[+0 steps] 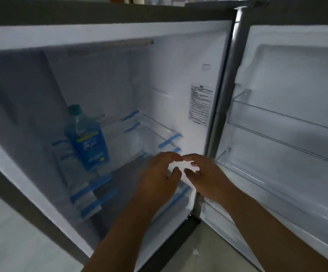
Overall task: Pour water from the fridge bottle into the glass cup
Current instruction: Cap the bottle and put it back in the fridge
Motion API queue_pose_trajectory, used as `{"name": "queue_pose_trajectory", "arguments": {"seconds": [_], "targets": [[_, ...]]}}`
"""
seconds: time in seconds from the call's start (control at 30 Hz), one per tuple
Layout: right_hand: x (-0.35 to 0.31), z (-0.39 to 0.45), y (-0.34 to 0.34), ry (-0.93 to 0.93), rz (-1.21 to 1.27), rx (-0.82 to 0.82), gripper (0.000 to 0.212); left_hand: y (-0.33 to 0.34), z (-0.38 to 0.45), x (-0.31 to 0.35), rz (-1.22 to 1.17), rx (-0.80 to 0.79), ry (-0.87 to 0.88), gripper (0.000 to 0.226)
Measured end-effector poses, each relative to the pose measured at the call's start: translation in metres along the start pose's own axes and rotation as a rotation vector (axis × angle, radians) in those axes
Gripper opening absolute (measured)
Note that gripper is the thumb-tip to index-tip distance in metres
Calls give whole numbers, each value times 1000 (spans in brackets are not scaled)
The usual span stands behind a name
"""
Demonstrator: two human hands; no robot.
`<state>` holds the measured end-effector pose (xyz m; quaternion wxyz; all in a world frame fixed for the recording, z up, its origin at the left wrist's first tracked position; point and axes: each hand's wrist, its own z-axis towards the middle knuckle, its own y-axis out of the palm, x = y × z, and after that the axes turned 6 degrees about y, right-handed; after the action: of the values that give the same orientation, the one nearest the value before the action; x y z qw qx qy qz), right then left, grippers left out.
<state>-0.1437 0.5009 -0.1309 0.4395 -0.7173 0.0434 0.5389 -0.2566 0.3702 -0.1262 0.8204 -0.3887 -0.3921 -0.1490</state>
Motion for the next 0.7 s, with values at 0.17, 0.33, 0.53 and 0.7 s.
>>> {"name": "queue_pose_trajectory", "arguments": {"seconds": [0.17, 0.33, 0.53, 0.7], "targets": [[54, -72, -73, 97, -89, 237, 27, 81, -14, 55, -15, -240, 120, 26], [81, -160, -139, 133, -155, 295, 34, 146, -35, 118, 89, -361, 367, 29], [124, -237, -198, 179, -272, 359, 33, 213, -79, 193, 81, -460, 495, 36], [153, -282, -240, 132, -336, 354, 32, 263, -118, 225, 205, -460, 530, 39]]}}
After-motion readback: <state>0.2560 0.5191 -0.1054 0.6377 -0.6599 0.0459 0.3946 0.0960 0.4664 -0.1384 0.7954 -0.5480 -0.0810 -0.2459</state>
